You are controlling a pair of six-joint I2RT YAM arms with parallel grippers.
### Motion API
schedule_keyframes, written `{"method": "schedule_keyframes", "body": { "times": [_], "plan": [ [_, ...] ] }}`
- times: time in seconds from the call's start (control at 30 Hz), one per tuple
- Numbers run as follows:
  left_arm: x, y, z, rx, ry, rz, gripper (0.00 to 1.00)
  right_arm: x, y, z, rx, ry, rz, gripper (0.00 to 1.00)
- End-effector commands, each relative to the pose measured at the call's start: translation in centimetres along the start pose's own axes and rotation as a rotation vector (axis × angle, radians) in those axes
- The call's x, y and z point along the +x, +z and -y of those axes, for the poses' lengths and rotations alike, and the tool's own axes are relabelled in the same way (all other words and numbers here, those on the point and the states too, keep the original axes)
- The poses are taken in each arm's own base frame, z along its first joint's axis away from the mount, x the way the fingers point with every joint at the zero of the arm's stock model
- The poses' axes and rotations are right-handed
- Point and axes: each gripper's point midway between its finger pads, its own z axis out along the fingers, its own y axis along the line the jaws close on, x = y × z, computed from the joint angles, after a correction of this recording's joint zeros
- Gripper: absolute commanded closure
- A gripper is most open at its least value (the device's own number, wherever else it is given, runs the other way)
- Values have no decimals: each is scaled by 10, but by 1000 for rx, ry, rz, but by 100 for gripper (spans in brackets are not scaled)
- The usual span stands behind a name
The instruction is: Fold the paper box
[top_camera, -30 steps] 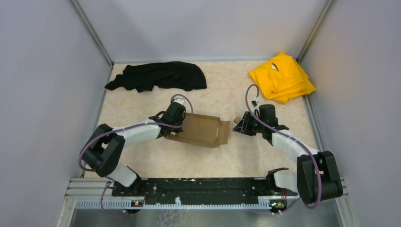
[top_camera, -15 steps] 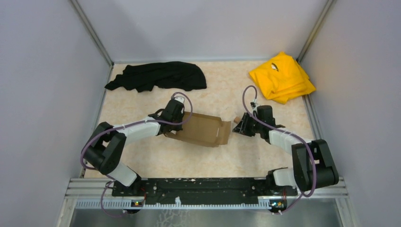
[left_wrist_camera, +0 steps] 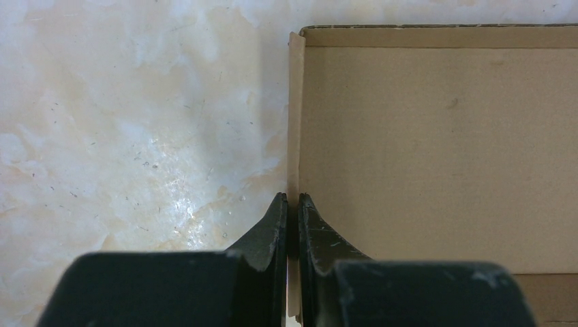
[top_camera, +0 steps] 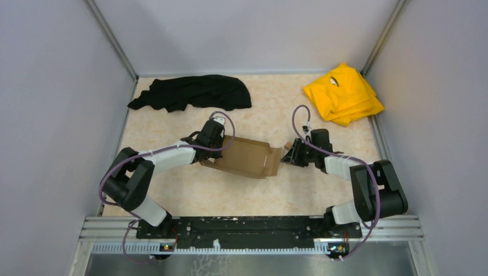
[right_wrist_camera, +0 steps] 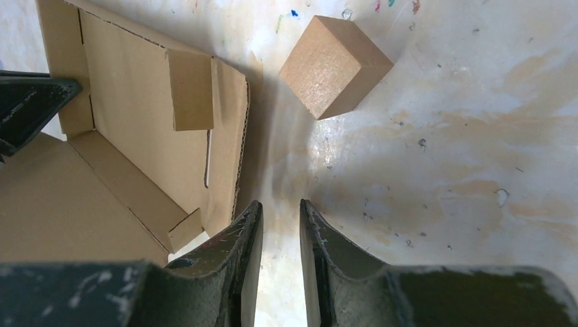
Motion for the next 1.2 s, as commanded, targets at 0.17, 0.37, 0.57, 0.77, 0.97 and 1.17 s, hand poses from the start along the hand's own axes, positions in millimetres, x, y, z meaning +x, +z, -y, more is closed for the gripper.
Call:
{"method": "schedule_keyframes", "body": {
  "times": [0.17,0.37,0.57,0.77,0.97,1.17],
  "plan": [
    [9,3,1,13,16,-53,100,-18,9,-35,-92,-64,39,74],
    [11,5,3,23,16,-61,100,-23,11,-46,-110,-76,45,74],
    [12,7,6,32,15,-71,100,-21,16,-54,-130,-81,40,74],
    [17,10,8,44,15,-91,100,-22,20,-62,-146,-87,43,73],
    [21,13,10,51,16,-105,100,-24,20,-65,-152,-87,52,73],
    [24,15,13,63,18,-119,100,-25,20,-67,-156,-86,59,73]
  ]
}}
